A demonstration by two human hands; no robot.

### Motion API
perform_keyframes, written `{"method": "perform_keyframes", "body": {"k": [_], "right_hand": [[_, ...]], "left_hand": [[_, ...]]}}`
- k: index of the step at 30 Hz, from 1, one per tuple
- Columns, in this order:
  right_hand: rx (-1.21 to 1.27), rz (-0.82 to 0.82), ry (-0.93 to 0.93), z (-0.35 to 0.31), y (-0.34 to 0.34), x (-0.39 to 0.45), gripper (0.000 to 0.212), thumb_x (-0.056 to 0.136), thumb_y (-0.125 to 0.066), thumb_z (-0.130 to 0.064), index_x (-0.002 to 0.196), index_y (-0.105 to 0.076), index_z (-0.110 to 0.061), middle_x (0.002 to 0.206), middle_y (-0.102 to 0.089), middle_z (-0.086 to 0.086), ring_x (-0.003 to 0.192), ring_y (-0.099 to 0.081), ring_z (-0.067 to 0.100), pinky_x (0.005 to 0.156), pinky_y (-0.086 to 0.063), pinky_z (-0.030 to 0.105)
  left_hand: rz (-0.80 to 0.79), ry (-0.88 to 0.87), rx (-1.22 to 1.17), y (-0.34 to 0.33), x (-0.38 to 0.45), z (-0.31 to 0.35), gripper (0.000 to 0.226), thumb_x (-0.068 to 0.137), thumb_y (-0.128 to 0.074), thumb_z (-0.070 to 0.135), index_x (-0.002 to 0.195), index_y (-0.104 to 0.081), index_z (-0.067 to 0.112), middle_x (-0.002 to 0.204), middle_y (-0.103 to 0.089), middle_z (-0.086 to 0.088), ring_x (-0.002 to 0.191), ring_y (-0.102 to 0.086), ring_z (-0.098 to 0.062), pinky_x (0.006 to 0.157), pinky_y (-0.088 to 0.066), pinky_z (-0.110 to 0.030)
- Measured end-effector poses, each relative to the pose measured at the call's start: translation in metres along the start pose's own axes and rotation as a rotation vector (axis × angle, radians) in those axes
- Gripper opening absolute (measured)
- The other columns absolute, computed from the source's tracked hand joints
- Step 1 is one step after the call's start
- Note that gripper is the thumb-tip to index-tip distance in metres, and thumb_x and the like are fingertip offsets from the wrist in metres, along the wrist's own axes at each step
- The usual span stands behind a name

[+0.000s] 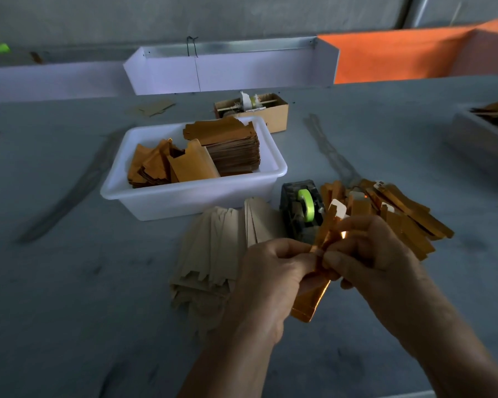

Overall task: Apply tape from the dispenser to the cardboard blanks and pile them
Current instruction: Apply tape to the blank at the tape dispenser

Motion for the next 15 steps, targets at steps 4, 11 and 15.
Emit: {"method": "perform_keyframes", "body": {"k": [4, 11, 15], "right_hand": [[-0.044, 0.039, -0.003, 0.0001, -0.0017, 0.0001, 0.023, 0.074, -0.066, -0.025, 0.090, -0.050, -0.024, 0.074, -0.071, -0.005, 0.066, -0.067, 0.006, 0.055, -0.049, 0.021], [-0.221, 0.069, 0.001, -0.0029, -0.0039, 0.0008, 0.025, 0.079, -0.070, -0.023, 0.086, -0.047, -0.029, 0.070, -0.066, -0.006, 0.064, -0.063, -0.001, 0.052, -0.049, 0.014], [-0.308, 0.097, 0.005, -0.0069, -0.0064, -0.0002, 0.026, 0.079, -0.071, -0.023, 0.086, -0.046, -0.027, 0.071, -0.064, -0.006, 0.062, -0.062, 0.003, 0.049, -0.047, 0.014]], "left_hand": [[-0.025, -0.001, 0.009, -0.0008, -0.0004, -0.0016, 0.007, 0.084, -0.069, 0.010, 0.079, -0.071, 0.015, 0.084, -0.075, -0.007, 0.079, -0.073, -0.018, 0.074, -0.059, -0.028], [-0.073, 0.050, -0.032, 0.0012, 0.0014, -0.0045, 0.011, 0.086, -0.067, 0.017, 0.083, -0.072, 0.008, 0.089, -0.074, -0.013, 0.085, -0.073, -0.024, 0.081, -0.058, -0.037], [-0.009, 0.035, -0.024, 0.0002, 0.0004, -0.0060, 0.015, 0.090, -0.061, 0.011, 0.078, -0.070, 0.009, 0.086, -0.073, -0.014, 0.081, -0.072, -0.025, 0.078, -0.059, -0.035]]}}
Point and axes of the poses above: each hand's wrist, its own x-axis towards the middle knuckle, its own y-axis out of the back of the hand, z = x × y, the point moved 2 cm from there along x, towards the middle knuckle
